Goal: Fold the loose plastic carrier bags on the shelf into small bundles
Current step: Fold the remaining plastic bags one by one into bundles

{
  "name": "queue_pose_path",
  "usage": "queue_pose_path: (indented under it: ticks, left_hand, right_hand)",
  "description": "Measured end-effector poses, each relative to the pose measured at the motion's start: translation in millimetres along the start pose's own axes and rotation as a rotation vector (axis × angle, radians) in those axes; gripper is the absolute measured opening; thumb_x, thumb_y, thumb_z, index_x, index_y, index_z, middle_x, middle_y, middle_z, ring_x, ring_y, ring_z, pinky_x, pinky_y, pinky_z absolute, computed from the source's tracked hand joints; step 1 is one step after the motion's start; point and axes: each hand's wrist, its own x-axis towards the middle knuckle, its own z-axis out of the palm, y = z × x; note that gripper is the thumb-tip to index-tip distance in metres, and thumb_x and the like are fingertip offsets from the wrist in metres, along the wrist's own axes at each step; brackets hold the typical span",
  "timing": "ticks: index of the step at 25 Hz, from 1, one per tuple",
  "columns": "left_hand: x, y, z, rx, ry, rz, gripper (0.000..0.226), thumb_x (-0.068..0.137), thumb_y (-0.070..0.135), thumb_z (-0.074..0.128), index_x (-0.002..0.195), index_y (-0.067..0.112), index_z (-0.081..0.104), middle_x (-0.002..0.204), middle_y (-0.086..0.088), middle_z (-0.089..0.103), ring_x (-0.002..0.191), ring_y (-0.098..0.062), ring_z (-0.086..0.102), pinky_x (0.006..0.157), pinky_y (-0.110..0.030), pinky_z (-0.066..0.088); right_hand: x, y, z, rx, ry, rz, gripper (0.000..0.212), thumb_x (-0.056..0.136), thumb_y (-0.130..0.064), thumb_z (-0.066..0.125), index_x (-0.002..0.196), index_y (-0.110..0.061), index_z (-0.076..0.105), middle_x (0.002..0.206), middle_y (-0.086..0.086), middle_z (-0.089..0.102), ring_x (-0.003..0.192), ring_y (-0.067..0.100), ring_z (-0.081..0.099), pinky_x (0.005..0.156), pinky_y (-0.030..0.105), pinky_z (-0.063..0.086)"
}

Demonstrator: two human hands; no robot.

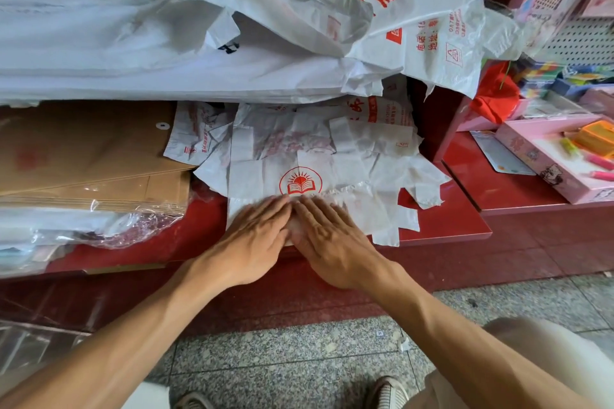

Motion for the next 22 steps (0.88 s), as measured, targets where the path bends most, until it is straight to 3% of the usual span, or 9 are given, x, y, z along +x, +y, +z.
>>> queue_pose_path:
  ticks: [3,5,7,10,13,15,17,19,22]
  left_hand:
    - [-7,0,-9,0.041,-0.117,-0.068,0.063,0.104,0.047,0.022,0.154,0.029,-0.012,0.157,0.013,-0.025,0.144,-0.006,-0.026,0.120,-0.033,-0.014]
    - [-12,-4,-14,0.068,-0.159,-0.066,0.081,0.097,0.061,0.034,0.153,0.030,-0.016,0.155,0.013,-0.029,0.143,-0.007,-0.028,0.119,-0.032,-0.014]
    - [-14,-8,-19,0.133,-0.166,-0.028,0.096,0.090,0.062,0.051,0.153,0.030,-0.014,0.157,0.011,-0.027,0.145,-0.007,-0.023,0.119,-0.029,-0.011]
    - [-16,-9,-34,0.061,-0.130,0.015,0.088,0.087,0.047,0.066,0.154,0.035,0.011,0.159,0.017,-0.004,0.145,0.001,0.003,0.116,-0.022,-0.002]
    - [-18,-9,-48,-0.176,-0.042,-0.049,0.051,0.089,0.029,0.067,0.137,0.035,0.052,0.150,0.018,0.038,0.137,-0.001,0.037,0.115,-0.023,0.024]
    - [-20,-13,-55,-0.247,0.040,-0.120,0.041,0.086,0.015,0.064,0.122,0.034,0.065,0.135,0.014,0.058,0.125,-0.003,0.052,0.107,-0.022,0.037]
    - [-20,-19,-59,-0.267,0.024,-0.168,0.047,0.079,0.012,0.068,0.120,0.036,0.066,0.126,0.015,0.061,0.118,-0.002,0.055,0.099,-0.019,0.041]
    - [-23,-22,-63,-0.318,-0.067,-0.166,0.057,0.075,0.019,0.078,0.127,0.037,0.060,0.126,0.021,0.056,0.120,0.003,0.050,0.096,-0.012,0.035]
    - [-26,-25,-60,-0.346,-0.065,-0.182,0.069,0.074,0.021,0.082,0.135,0.037,0.052,0.128,0.023,0.054,0.117,0.005,0.051,0.094,-0.012,0.035]
  right_hand:
    - [0,13,-9,-0.065,-0.095,0.132,0.071,0.100,-0.059,0.019,0.156,-0.022,-0.006,0.162,-0.002,-0.014,0.149,0.016,-0.015,0.122,0.038,-0.008]
    - [-2,25,-27,-0.092,-0.170,0.179,0.082,0.095,-0.068,0.027,0.155,-0.026,-0.010,0.161,-0.006,-0.019,0.148,0.014,-0.017,0.122,0.038,-0.007]
    - [-9,32,-46,-0.086,-0.234,0.170,0.092,0.090,-0.068,0.044,0.156,-0.028,-0.007,0.161,-0.010,-0.016,0.149,0.012,-0.013,0.122,0.037,-0.003]
    - [-18,36,-59,-0.115,-0.190,0.124,0.095,0.084,-0.053,0.066,0.156,-0.026,0.010,0.163,-0.010,0.004,0.149,0.014,0.004,0.120,0.036,0.010]
    - [-21,36,-62,-0.036,-0.136,0.140,0.081,0.086,-0.049,0.065,0.153,-0.029,0.024,0.161,-0.011,0.019,0.148,0.014,0.014,0.118,0.034,0.014]
    - [-21,37,-67,0.086,-0.121,0.187,0.061,0.092,-0.037,0.060,0.148,-0.030,0.038,0.153,-0.007,0.037,0.142,0.018,0.031,0.115,0.034,0.027]
    - [-17,44,-69,0.113,-0.078,0.237,0.048,0.089,-0.018,0.055,0.135,-0.028,0.052,0.131,0.000,0.059,0.120,0.024,0.055,0.099,0.037,0.047]
    - [-13,50,-69,0.076,-0.002,0.259,0.040,0.085,-0.010,0.055,0.121,-0.024,0.063,0.110,0.002,0.067,0.099,0.024,0.063,0.082,0.035,0.053]
    - [-9,56,-74,0.220,0.179,0.289,0.013,0.088,-0.008,0.059,0.084,-0.011,0.071,0.068,-0.001,0.064,0.056,0.001,0.058,0.050,0.014,0.037]
